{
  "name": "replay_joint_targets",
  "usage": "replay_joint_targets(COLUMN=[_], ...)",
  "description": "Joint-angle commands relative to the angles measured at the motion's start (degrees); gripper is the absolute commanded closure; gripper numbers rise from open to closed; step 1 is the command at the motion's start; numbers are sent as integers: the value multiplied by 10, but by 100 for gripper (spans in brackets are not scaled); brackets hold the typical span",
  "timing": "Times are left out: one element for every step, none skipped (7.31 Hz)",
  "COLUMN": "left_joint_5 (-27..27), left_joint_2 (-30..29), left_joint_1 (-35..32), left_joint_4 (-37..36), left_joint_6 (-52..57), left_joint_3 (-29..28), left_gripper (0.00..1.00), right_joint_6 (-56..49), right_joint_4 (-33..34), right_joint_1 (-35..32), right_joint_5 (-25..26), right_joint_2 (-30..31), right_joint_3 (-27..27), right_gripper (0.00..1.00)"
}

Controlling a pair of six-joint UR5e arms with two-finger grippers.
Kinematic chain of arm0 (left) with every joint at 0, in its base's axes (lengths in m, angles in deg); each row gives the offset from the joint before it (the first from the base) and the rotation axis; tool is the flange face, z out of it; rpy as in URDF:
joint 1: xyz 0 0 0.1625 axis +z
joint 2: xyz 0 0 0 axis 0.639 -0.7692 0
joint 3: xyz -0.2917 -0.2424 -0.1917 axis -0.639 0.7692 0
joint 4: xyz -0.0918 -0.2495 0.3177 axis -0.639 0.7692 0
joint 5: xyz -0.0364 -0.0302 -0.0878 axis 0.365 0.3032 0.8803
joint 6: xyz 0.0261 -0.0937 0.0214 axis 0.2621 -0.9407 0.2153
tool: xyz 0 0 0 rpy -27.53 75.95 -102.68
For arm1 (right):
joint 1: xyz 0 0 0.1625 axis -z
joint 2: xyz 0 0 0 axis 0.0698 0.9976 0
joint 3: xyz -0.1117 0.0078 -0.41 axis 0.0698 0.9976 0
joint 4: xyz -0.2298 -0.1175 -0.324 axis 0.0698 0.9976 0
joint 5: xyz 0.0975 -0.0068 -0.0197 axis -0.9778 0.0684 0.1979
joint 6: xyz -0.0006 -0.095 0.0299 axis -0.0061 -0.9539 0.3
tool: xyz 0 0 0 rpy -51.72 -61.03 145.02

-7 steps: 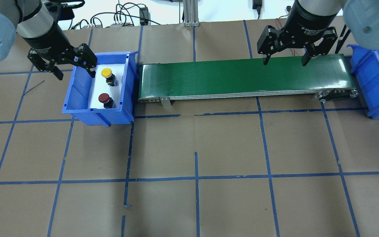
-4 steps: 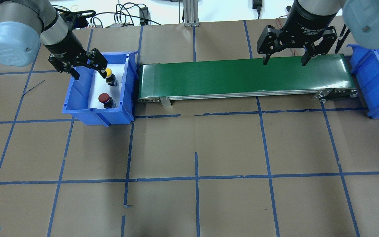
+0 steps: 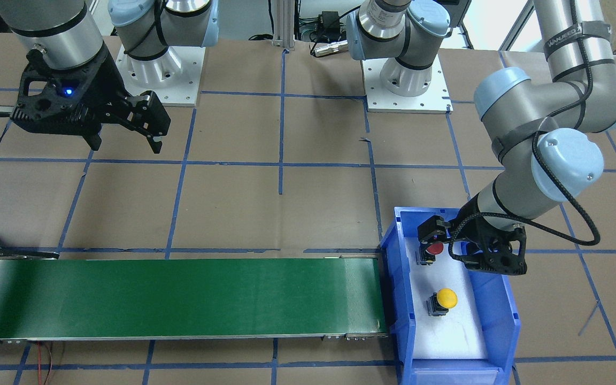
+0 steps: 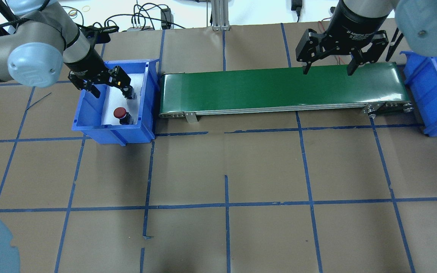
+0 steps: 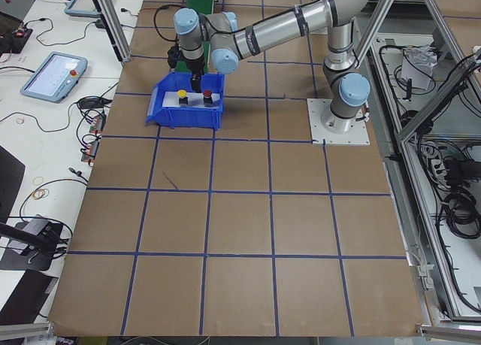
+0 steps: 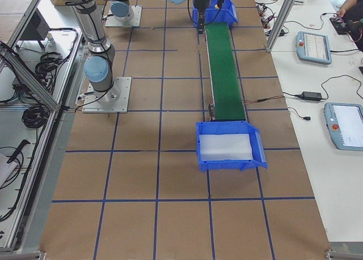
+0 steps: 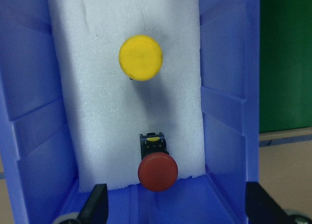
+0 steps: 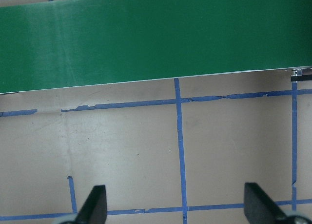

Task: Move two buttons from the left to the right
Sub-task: 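Grasp the red push-button with the left gripper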

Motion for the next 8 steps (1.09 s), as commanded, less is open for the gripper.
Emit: replay_joint_targets(left_joint_5=[-25, -33, -32, -30, -28, -26, -27, -26], left_joint_2=[-10, -10, -11, -14, -21, -23, -25, -25], left_joint_1=[0, 1, 1, 1, 1, 1, 1, 1], left_joint_4=[-14, -24, -24, -24, -24, -24, -25, -26], left_joint_6=[-1, 0, -3, -3, -4, -6, -6, -6], left_joint_3=[24, 31, 31, 32, 34, 38, 49, 51], left_gripper=[2, 1, 1, 2, 2, 2, 2, 3], right_joint_6=[0, 0, 0, 1, 1, 1, 1, 1], right_joint_4=[0, 0, 0, 0, 0, 0, 0, 0], right_joint_1=[0, 0, 0, 0, 0, 0, 0, -1], right_joint_5=[0, 0, 0, -1, -1, -1, -1, -1], right_joint_2=[0, 0, 1, 1, 1, 1, 1, 1], right_joint_3=[1, 1, 1, 1, 2, 1, 1, 2], right_gripper=[0, 0, 0, 0, 0, 0, 0, 0])
